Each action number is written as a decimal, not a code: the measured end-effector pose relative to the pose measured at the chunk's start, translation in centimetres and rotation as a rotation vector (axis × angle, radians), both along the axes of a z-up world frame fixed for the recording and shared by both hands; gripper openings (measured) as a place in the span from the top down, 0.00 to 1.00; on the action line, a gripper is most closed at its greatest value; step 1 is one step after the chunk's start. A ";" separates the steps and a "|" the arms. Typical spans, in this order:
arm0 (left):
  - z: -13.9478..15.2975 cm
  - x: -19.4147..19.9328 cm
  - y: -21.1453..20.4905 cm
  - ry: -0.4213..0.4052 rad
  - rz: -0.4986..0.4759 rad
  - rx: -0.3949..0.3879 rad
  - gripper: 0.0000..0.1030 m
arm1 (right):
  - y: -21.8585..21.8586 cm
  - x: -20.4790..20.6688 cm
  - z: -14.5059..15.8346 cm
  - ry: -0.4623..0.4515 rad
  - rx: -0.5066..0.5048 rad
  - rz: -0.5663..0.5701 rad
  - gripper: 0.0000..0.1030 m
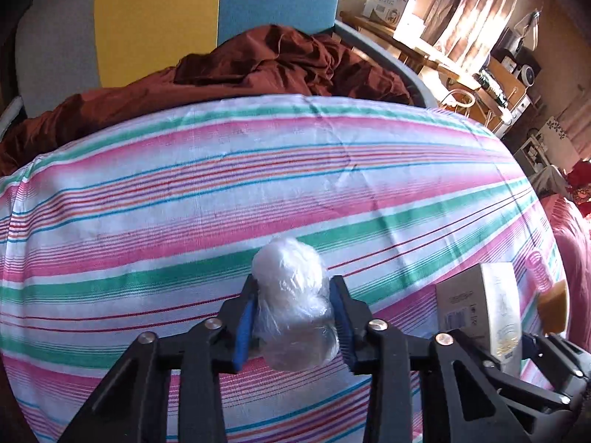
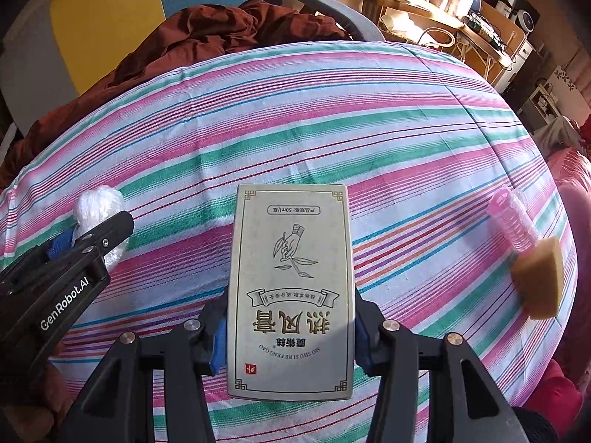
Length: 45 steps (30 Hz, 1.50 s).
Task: Organize objects
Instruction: 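Grasp the plastic-wrapped white bundle with the left tool while the right tool holds the tea box, then lift the white bundle with the left tool while the right tool holds the tea box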
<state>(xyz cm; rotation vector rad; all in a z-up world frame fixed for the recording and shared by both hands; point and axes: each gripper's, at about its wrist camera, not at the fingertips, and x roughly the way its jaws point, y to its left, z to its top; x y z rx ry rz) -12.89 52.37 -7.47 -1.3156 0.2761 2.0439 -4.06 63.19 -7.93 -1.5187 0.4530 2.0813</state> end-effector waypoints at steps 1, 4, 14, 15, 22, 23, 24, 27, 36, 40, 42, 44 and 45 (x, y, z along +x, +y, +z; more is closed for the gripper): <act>0.1 0.3 -0.3 0.027 -0.010 0.014 0.64 | 0.0 -0.1 -0.2 -0.006 -0.002 0.002 0.50; 0.1 1.4 -1.1 0.088 -0.051 0.000 0.65 | 0.1 -0.2 -0.6 -0.025 -0.008 0.005 0.49; 0.0 5.7 -9.1 0.157 -0.014 -0.014 0.65 | -2.4 -1.2 -0.3 0.072 -0.116 0.174 0.49; 0.0 6.3 -10.3 0.151 0.000 -0.007 0.65 | -3.2 -1.4 -0.3 0.086 -0.135 0.218 0.50; 0.0 9.9 -16.1 0.123 0.094 0.008 0.65 | -9.1 -2.5 -0.3 0.077 -0.081 0.488 0.50; 0.0 10.3 -16.5 0.129 0.094 0.006 0.65 | -9.4 -2.4 -0.4 0.077 -0.072 0.503 0.49; 0.0 10.8 -16.9 0.137 0.097 0.006 0.65 | -9.6 -2.2 -0.4 0.077 -0.061 0.506 0.49; 0.0 11.5 -17.6 0.155 0.093 0.015 0.65 | -9.1 -2.2 -0.7 0.085 -0.069 0.498 0.49; -0.3 12.4 -17.5 0.232 0.076 0.015 0.65 | -9.8 -2.7 -1.5 0.088 -0.077 0.484 0.49; -0.4 12.2 -17.8 0.233 0.087 0.031 0.65 | -9.6 -2.5 -1.6 0.087 -0.066 0.484 0.49; -0.5 12.2 -17.7 0.240 0.092 0.032 0.65 | -10.1 -2.6 -1.7 0.083 -0.047 0.491 0.49; -0.5 12.3 -17.7 0.246 0.097 0.032 0.65 | -10.4 -2.6 -1.8 0.079 -0.024 0.503 0.48; -0.5 12.3 -17.7 0.246 0.100 0.034 0.65 | -10.6 -2.8 -1.9 0.079 -0.014 0.507 0.48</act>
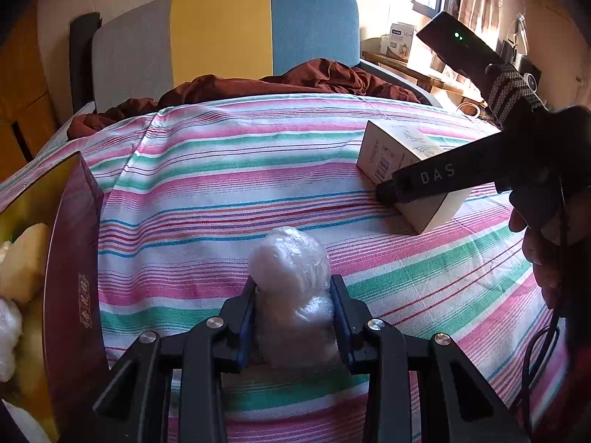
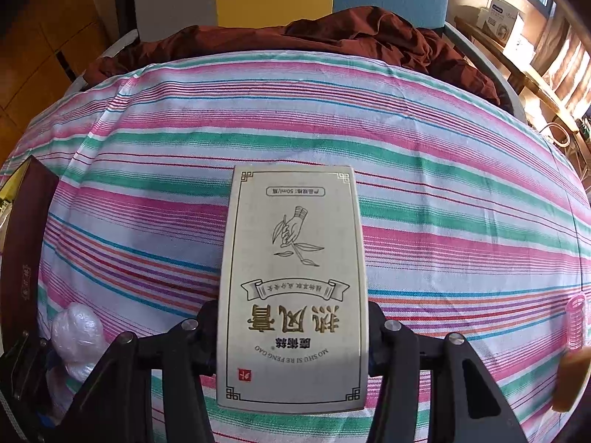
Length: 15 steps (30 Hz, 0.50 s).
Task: Organize objects
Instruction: 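Lift the white bundle with the left tool while the right tool holds the tea box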
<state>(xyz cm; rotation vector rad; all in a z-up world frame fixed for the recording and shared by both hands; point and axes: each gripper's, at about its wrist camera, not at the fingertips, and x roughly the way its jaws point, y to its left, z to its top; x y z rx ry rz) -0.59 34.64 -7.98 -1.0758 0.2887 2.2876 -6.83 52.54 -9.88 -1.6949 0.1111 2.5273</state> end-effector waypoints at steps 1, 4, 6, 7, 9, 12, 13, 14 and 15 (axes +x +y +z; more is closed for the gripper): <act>0.0 0.0 -0.2 0.000 0.001 0.004 0.65 | 0.0 0.0 -0.1 0.003 0.007 0.001 0.49; 0.0 0.0 -0.2 0.002 0.002 0.012 0.65 | -0.3 -0.1 0.0 0.012 0.023 0.005 0.49; 0.0 0.0 -0.2 0.005 0.002 0.015 0.65 | -0.6 0.0 0.1 0.016 0.034 0.006 0.49; 0.0 0.1 -0.2 0.006 0.002 0.017 0.64 | -0.6 0.0 0.0 0.018 0.036 0.004 0.49; 0.0 0.1 -0.3 0.006 0.002 0.019 0.65 | -0.6 0.1 0.1 0.021 0.041 0.006 0.49; 0.0 0.3 -0.3 0.010 0.002 0.016 0.65 | -1.2 0.7 0.5 0.024 0.052 0.006 0.49; 0.0 0.3 -0.3 0.011 0.002 0.016 0.65 | -1.3 0.8 0.6 0.026 0.057 0.008 0.49; 0.0 0.4 -0.3 0.011 0.003 0.016 0.65 | -1.4 0.8 0.6 0.027 0.061 0.009 0.49; 0.0 0.4 -0.3 0.011 0.003 0.016 0.65 | -1.4 0.8 0.6 0.029 0.064 0.010 0.49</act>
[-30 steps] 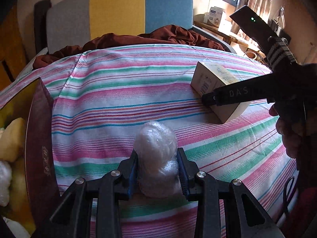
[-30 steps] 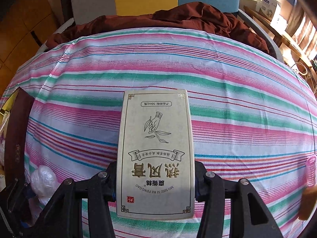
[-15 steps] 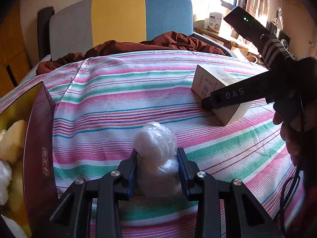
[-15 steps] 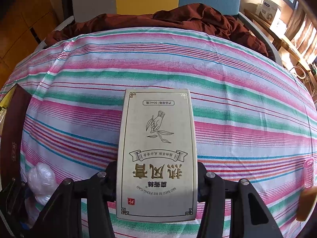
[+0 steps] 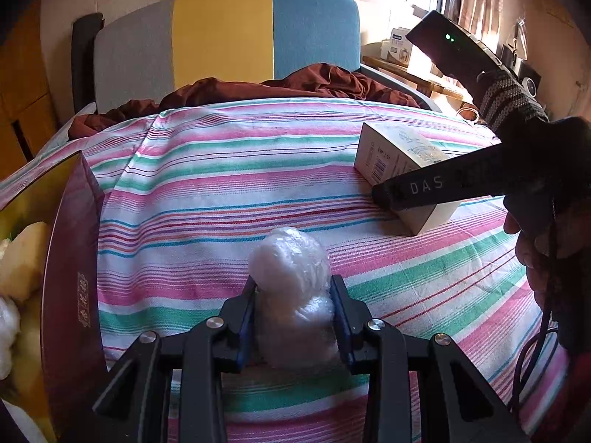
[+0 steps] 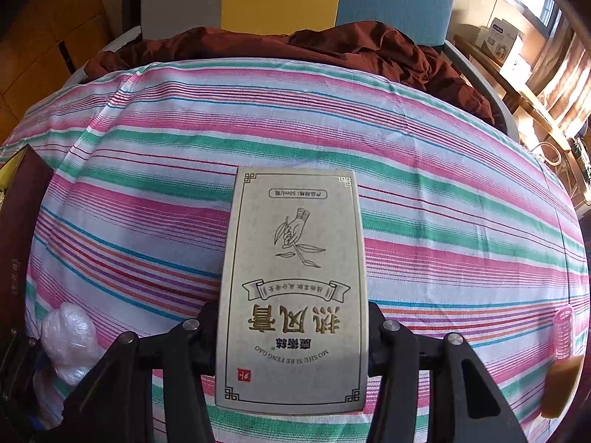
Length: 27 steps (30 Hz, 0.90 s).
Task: Organize objects
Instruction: 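Lift the white bundle with the left tool while the right tool holds the tea box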
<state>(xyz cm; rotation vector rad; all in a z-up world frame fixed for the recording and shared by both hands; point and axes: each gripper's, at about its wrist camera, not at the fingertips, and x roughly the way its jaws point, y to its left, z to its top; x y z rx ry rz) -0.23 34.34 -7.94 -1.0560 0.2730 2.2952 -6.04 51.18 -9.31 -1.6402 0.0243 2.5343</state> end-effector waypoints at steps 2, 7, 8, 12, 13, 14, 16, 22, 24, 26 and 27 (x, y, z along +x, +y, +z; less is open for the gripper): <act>0.0 0.1 0.1 0.004 0.000 -0.005 0.65 | 0.3 -0.4 -0.3 0.002 0.002 0.001 0.49; 0.0 0.3 0.4 0.017 0.001 -0.016 0.65 | 0.2 -0.3 -0.2 0.009 0.006 0.002 0.49; 0.0 0.4 0.4 0.019 0.001 -0.017 0.64 | 0.2 -0.4 -0.2 0.009 0.006 0.003 0.49; 0.0 0.5 0.6 0.026 0.001 -0.026 0.64 | 0.2 -0.5 -0.2 0.011 0.009 0.005 0.49; 0.0 0.5 0.6 0.025 0.001 -0.026 0.64 | 0.1 -0.5 -0.2 0.011 0.010 0.006 0.49; 0.0 0.5 0.7 0.026 0.001 -0.027 0.64 | 0.1 -0.5 -0.1 0.011 0.011 0.006 0.49; 0.0 0.5 0.8 0.030 0.001 -0.032 0.64 | 0.0 -0.5 -0.1 0.011 0.017 0.006 0.49; 0.1 0.6 0.9 0.027 0.001 -0.036 0.65 | 0.1 -0.5 -0.1 0.013 0.006 -0.006 0.50; 0.1 0.6 1.0 0.029 0.001 -0.042 0.65 | 0.0 -0.5 -0.1 0.015 0.012 -0.003 0.50; 0.3 0.6 0.9 0.026 0.000 -0.046 0.65 | 0.0 -0.4 -0.1 0.017 0.014 -0.004 0.50; 0.4 0.6 0.9 0.023 0.000 -0.048 0.65 | -0.1 -0.4 -0.1 0.018 0.013 -0.003 0.50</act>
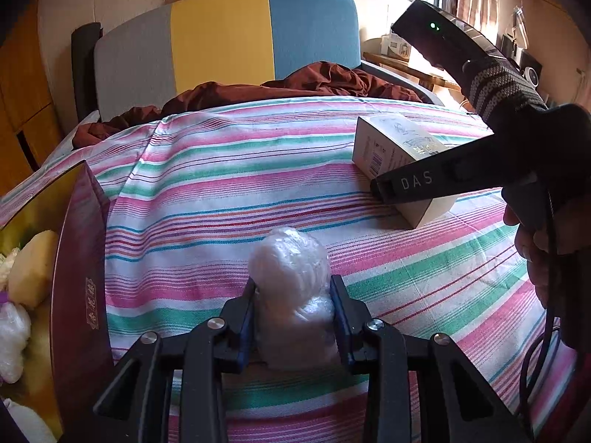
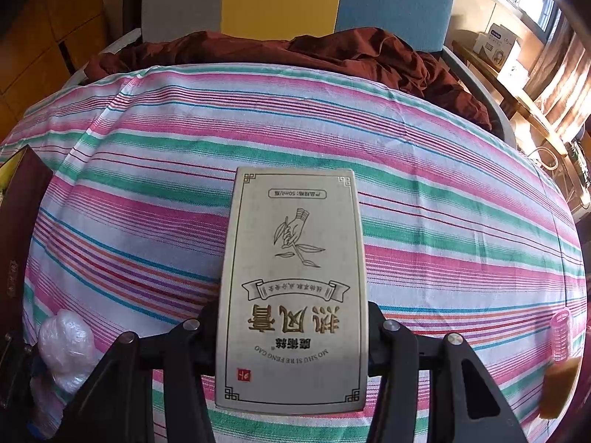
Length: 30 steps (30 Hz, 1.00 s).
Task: Organize objects
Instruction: 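Lift the white bundle with the left tool while the right tool holds the tea box, then carry the white bundle over the tray with the left tool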
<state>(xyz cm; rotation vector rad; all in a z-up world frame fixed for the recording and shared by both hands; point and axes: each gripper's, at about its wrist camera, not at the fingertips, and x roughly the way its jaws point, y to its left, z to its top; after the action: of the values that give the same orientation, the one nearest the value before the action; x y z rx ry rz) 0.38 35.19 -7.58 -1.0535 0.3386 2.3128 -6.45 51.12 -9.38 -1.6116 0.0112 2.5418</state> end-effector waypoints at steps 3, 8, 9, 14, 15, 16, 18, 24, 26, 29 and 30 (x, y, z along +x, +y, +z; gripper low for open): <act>0.3 0.3 -0.1 0.001 -0.008 -0.023 0.65 | 0.1 0.1 0.0 0.004 -0.005 0.000 0.50; 1.6 1.3 -0.9 -0.019 -0.032 -0.006 0.65 | -0.1 0.3 0.0 0.009 0.007 0.002 0.50; 2.1 1.7 -1.1 -0.004 -0.039 -0.003 0.65 | -0.2 0.3 0.0 0.010 0.011 0.002 0.50; 3.6 2.8 -2.3 -0.011 -0.056 0.018 0.65 | -0.3 0.5 0.1 0.008 0.006 -0.014 0.49; 3.8 3.2 -2.5 -0.014 -0.062 0.023 0.65 | -0.1 0.5 0.1 0.006 -0.010 -0.022 0.49; 4.0 3.5 -2.7 -0.013 -0.070 0.028 0.65 | 0.2 0.5 0.1 0.003 -0.032 -0.033 0.49; 4.6 4.1 -3.1 0.000 -0.082 0.034 0.65 | 0.8 0.5 0.1 -0.001 -0.081 -0.057 0.49; 6.8 5.3 -4.8 0.031 -0.101 0.060 0.65 | 1.1 0.5 0.5 0.014 -0.134 -0.070 0.49; 7.3 5.2 -5.6 0.041 -0.095 0.064 0.65 | 1.1 0.3 0.6 0.014 -0.115 -0.065 0.49; 7.8 4.7 -6.9 0.038 -0.068 0.072 0.65 | 1.0 0.4 0.9 0.026 -0.094 -0.056 0.50; 8.0 4.3 -7.4 0.036 -0.053 0.076 0.65 | 0.9 0.4 0.9 0.026 -0.090 -0.051 0.50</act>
<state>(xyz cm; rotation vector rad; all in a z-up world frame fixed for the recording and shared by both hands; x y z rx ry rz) 4.73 27.78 0.38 -0.9556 0.2871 2.2815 -6.08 51.98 -8.52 -1.5873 0.1695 2.5574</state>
